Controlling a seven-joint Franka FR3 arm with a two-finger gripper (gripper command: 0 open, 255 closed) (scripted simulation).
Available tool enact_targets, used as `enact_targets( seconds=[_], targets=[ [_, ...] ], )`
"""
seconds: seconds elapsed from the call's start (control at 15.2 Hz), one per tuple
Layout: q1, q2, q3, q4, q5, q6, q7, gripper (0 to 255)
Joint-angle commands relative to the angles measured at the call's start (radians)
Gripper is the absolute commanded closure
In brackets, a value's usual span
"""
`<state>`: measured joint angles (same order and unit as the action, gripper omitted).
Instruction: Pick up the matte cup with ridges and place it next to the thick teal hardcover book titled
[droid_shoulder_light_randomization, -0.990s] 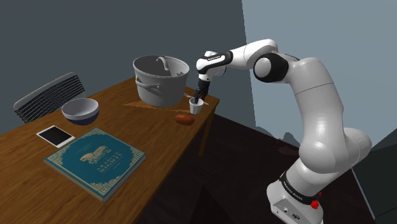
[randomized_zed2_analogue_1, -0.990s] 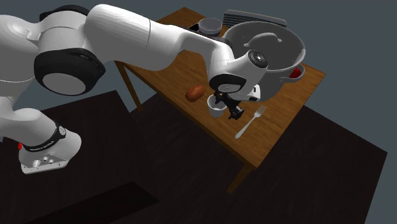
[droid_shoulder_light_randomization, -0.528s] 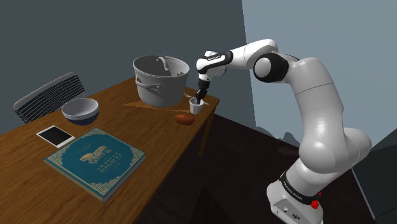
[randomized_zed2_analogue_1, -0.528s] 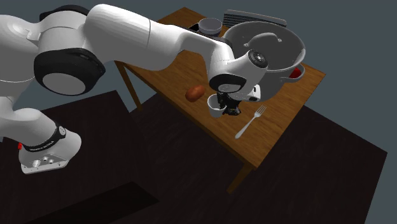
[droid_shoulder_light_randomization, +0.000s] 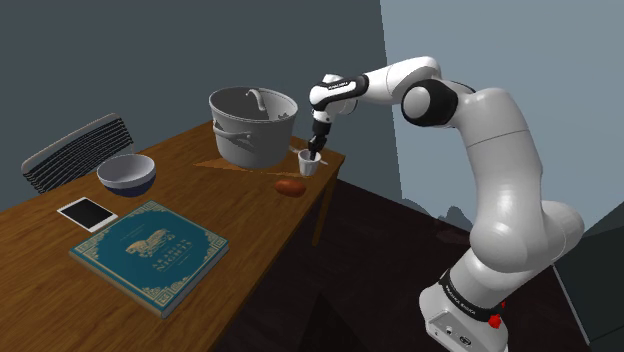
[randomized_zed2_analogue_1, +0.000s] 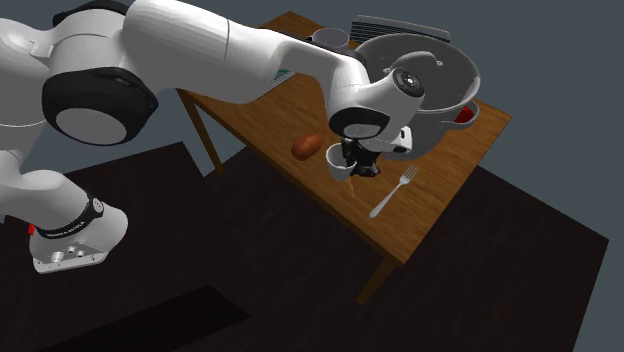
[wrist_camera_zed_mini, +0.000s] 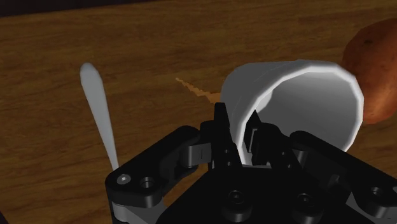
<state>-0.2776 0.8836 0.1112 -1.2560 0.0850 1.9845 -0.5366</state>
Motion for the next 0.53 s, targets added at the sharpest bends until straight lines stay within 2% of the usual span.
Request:
enact_targets(
  seconds=[0.0, 0.46],
  targets=[
    [-0.001, -0.013, 0.0, 0.003, 0.0, -0.016, 0.002, 255],
    [-0.002, -0.062, 0.002, 0.015, 0.001, -0.076, 0.009, 255]
  ],
)
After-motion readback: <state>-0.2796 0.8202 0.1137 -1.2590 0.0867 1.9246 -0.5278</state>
